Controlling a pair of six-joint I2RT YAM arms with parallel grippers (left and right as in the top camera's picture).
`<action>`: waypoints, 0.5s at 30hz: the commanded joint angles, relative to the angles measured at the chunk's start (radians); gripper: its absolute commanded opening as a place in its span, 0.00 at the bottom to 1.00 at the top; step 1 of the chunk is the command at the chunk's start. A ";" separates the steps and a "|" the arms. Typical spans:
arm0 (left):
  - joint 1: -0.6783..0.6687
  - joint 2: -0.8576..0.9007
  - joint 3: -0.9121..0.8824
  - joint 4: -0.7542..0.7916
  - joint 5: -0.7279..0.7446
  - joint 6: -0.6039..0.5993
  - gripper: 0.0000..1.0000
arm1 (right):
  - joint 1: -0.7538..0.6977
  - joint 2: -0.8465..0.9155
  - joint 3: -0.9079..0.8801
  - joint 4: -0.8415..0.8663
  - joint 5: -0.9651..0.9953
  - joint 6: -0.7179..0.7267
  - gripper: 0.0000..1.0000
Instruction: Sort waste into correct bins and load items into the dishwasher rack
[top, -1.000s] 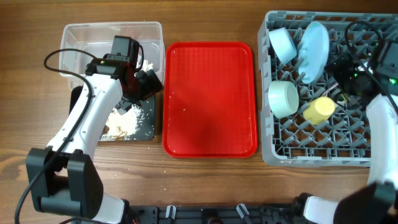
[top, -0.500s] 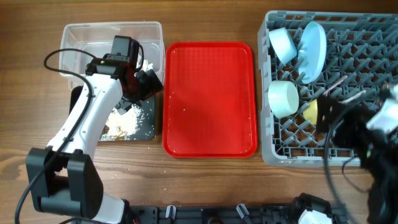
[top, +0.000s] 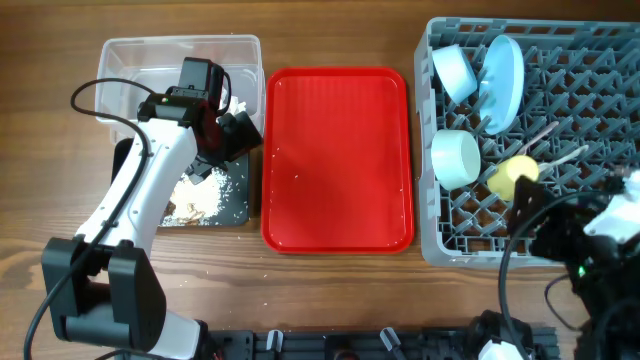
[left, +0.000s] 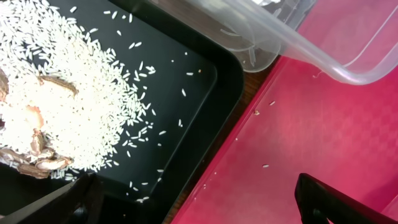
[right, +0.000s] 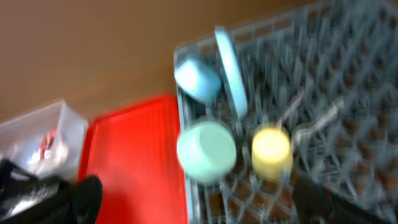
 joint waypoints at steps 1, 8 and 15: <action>0.003 0.013 -0.002 -0.001 0.008 -0.013 1.00 | 0.095 -0.103 -0.171 0.219 0.010 -0.050 1.00; 0.003 0.013 -0.002 -0.001 0.008 -0.013 1.00 | 0.207 -0.343 -0.587 0.676 0.016 -0.070 1.00; 0.003 0.013 -0.002 -0.001 0.008 -0.013 1.00 | 0.302 -0.494 -0.928 1.020 0.121 -0.069 1.00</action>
